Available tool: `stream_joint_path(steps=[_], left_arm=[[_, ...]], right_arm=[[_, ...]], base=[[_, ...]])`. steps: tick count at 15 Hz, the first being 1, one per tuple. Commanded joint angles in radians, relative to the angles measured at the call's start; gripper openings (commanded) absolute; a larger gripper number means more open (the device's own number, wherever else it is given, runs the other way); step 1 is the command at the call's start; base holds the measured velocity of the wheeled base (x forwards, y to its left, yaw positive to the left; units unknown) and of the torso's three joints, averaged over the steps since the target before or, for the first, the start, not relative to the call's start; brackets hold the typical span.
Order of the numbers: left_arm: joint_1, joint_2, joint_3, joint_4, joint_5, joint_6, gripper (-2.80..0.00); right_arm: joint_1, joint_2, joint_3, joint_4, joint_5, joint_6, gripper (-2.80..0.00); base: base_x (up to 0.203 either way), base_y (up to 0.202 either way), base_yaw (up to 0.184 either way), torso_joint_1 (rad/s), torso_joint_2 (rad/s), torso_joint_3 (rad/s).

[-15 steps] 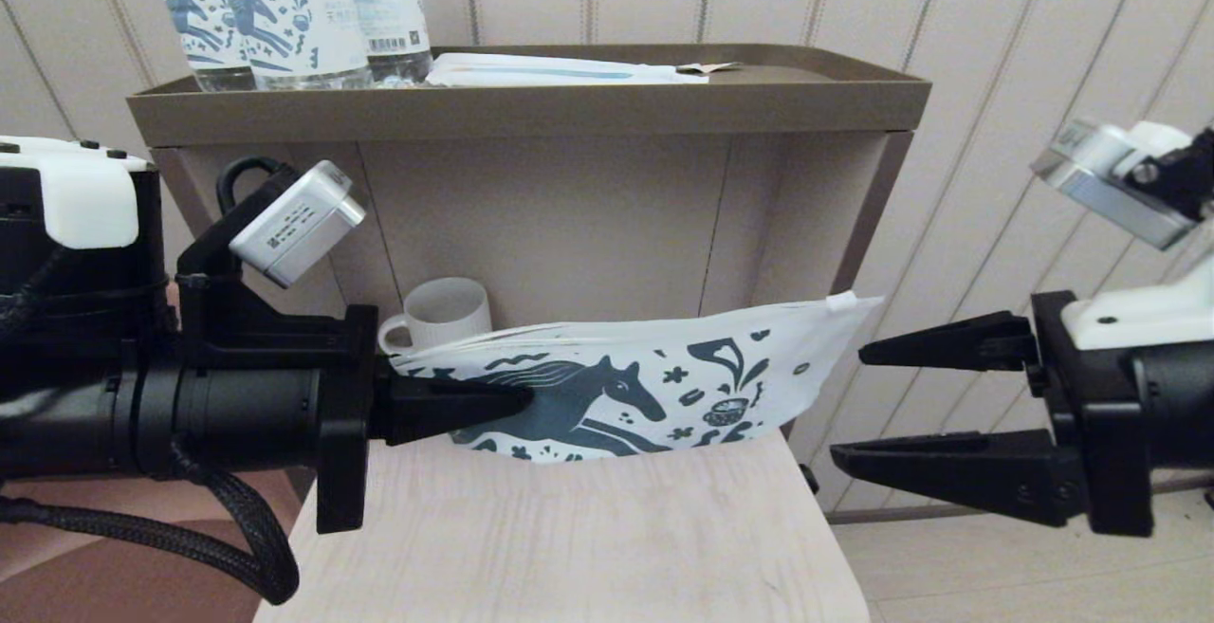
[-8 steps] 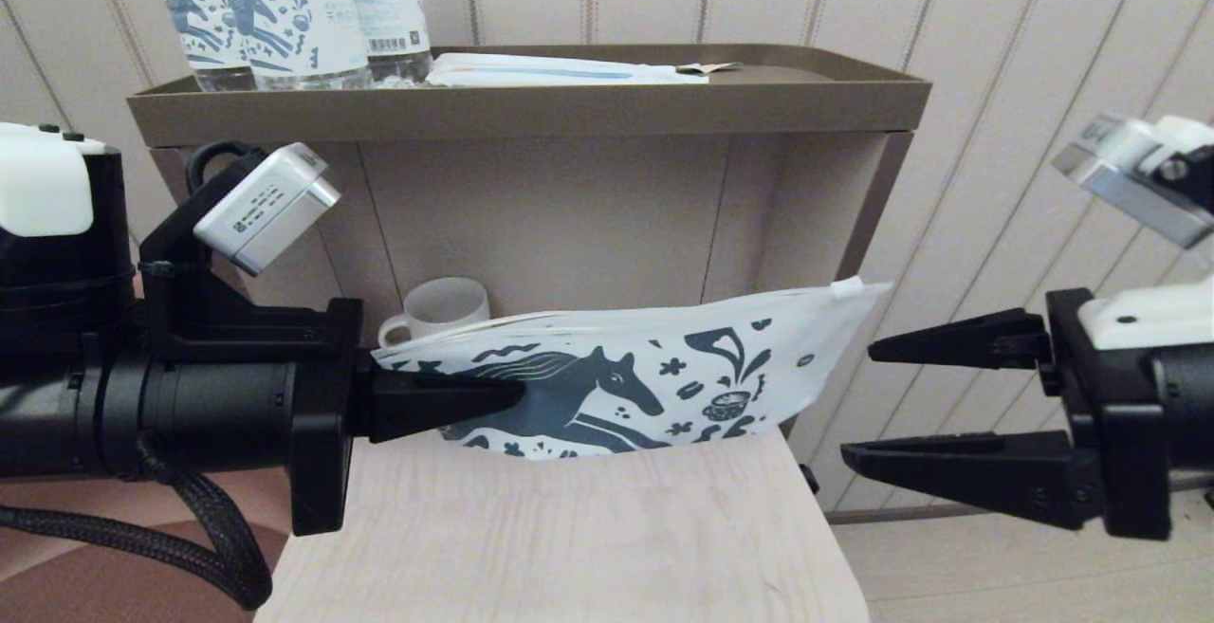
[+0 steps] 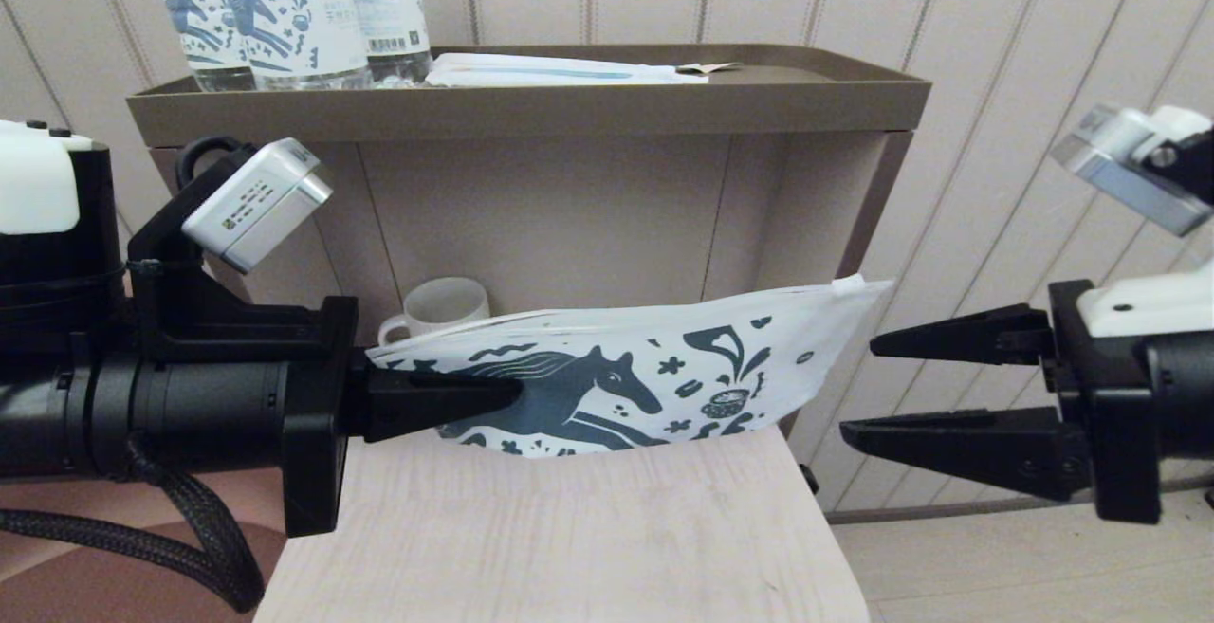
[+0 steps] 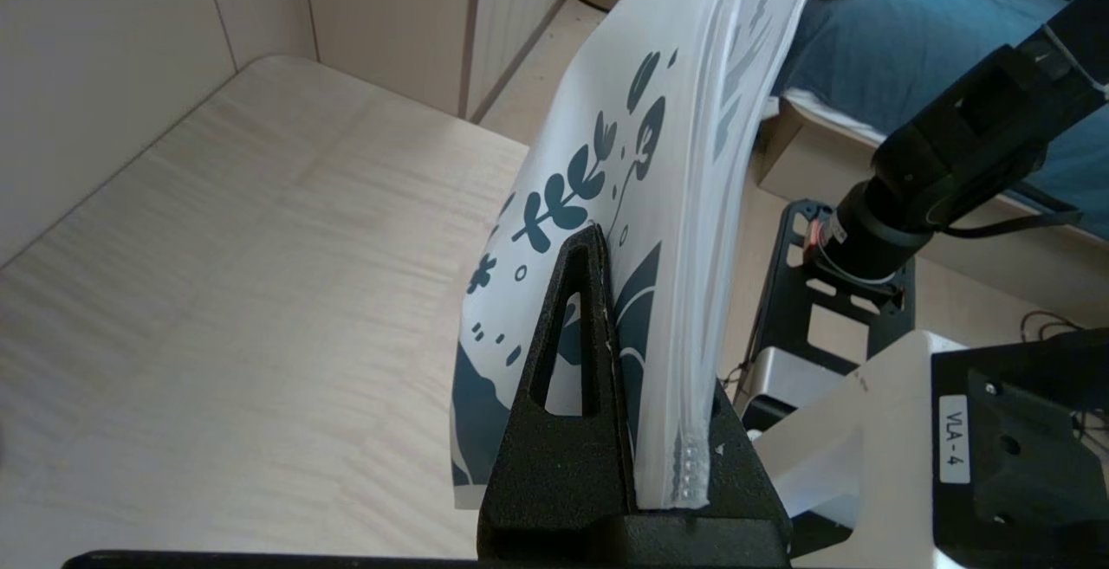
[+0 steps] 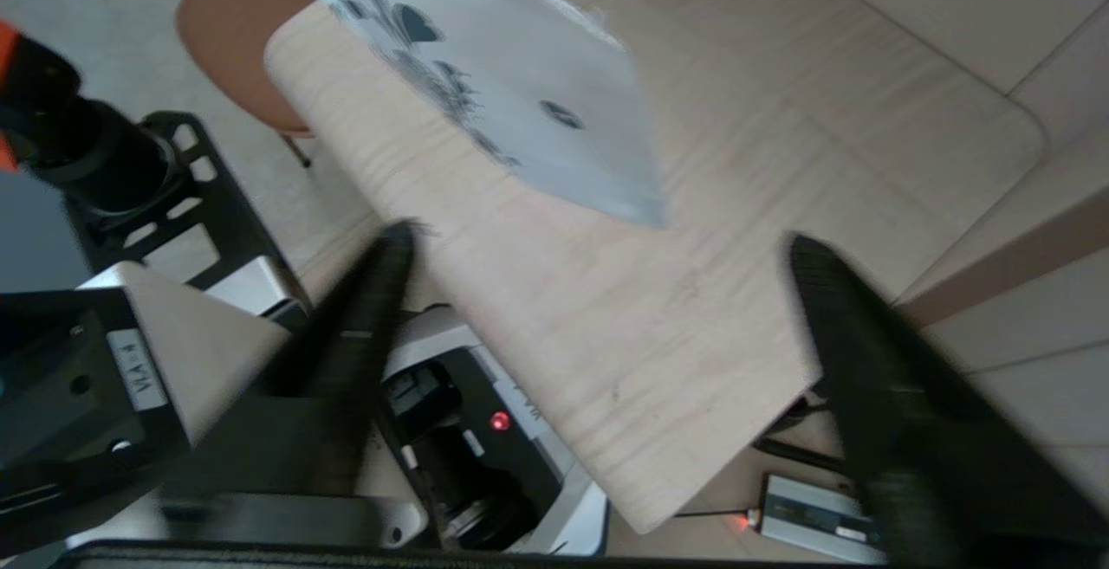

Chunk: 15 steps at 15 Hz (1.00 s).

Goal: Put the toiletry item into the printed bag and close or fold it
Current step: Hand it to the other hand

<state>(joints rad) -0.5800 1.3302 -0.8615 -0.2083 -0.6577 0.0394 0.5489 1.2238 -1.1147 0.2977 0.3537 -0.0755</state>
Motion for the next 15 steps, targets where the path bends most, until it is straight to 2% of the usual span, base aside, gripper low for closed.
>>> stream_joint_path(steps=[1,12,13,14,15], left_arm=[[0.0,0.0,-0.001,-0.002,-0.005,0.001,-2.8],[0.0,0.003,-0.009,0.018,-0.008,-0.001,-2.8],[0.0,0.004,-0.017,0.038,-0.014,-0.002,-2.8],[0.0,0.001,-0.027,0.07,-0.044,-0.003,-2.8],[0.001,-0.002,-0.043,0.116,-0.084,-0.003,-2.8]], right_arm=[[0.002,0.0,-0.005,0.001,-0.001,-0.003,-2.8],[0.006,-0.027,-0.027,0.034,-0.001,-0.006,-2.8],[0.002,-0.03,-0.036,0.063,-0.001,-0.006,-0.51],[0.002,-0.033,-0.042,0.072,-0.001,-0.006,0.0],[0.002,-0.03,-0.055,0.077,0.0,-0.004,0.0]], base=[[0.0,0.0,0.0,0.0,0.0,0.0],[0.0,0.0,0.0,0.0,0.0,0.0],[0.0,0.0,0.0,0.0,0.0,0.0],[0.0,0.0,0.0,0.0,0.0,0.0],[0.0,0.0,0.0,0.0,0.0,0.0]])
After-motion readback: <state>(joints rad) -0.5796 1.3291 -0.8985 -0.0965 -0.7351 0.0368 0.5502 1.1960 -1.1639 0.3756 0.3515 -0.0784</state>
